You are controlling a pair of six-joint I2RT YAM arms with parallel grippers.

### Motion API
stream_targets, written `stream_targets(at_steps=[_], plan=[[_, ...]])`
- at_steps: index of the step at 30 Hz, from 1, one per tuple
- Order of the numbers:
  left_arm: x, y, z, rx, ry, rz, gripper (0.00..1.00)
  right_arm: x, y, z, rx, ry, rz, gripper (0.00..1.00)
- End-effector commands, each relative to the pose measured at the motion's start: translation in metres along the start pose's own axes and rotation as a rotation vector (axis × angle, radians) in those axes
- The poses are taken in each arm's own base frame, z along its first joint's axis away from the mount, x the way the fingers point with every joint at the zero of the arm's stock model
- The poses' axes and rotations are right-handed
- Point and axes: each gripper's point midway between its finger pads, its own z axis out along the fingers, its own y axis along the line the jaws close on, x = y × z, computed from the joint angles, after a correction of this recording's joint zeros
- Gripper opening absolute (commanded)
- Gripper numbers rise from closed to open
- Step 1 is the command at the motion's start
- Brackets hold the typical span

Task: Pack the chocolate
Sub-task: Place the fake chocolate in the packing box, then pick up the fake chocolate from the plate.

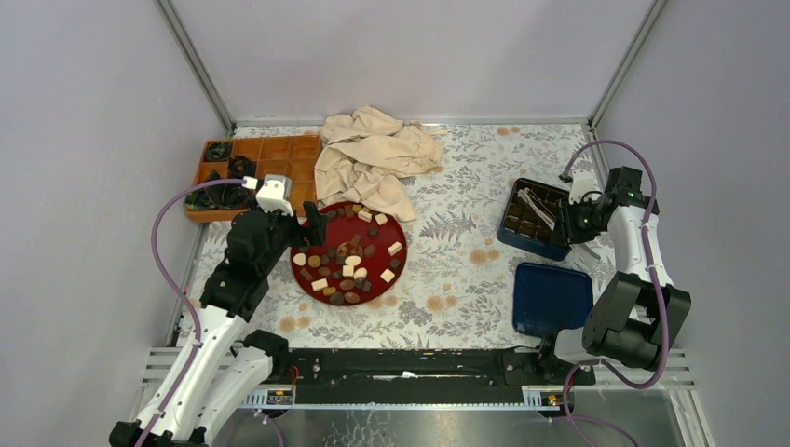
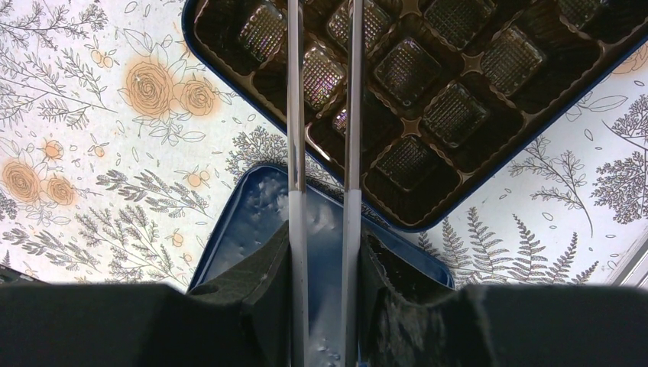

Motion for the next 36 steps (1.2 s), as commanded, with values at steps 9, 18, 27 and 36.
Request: stream_targets(at_steps=[9, 18, 27, 36], plan=[[-0.016, -0.001, 0.0, 0.012, -0.067, 0.012, 0.98, -0.01, -0.005, -0.001, 0.016, -0.029, -0.002, 0.43], [-0.015, -0.001, -0.001, 0.012, -0.066, 0.012, 0.98, -0.016, -0.003, -0.006, 0.023, -0.059, -0.013, 0.41], [-0.017, -0.001, -0.002, 0.012, -0.072, 0.012, 0.98, -0.025, 0.012, -0.018, -0.019, -0.129, -0.052, 0.39], [-0.02, -0.002, -0.004, 0.015, -0.091, 0.01, 0.98, -0.049, 0.066, -0.049, -0.212, -0.306, -0.183, 0.39]])
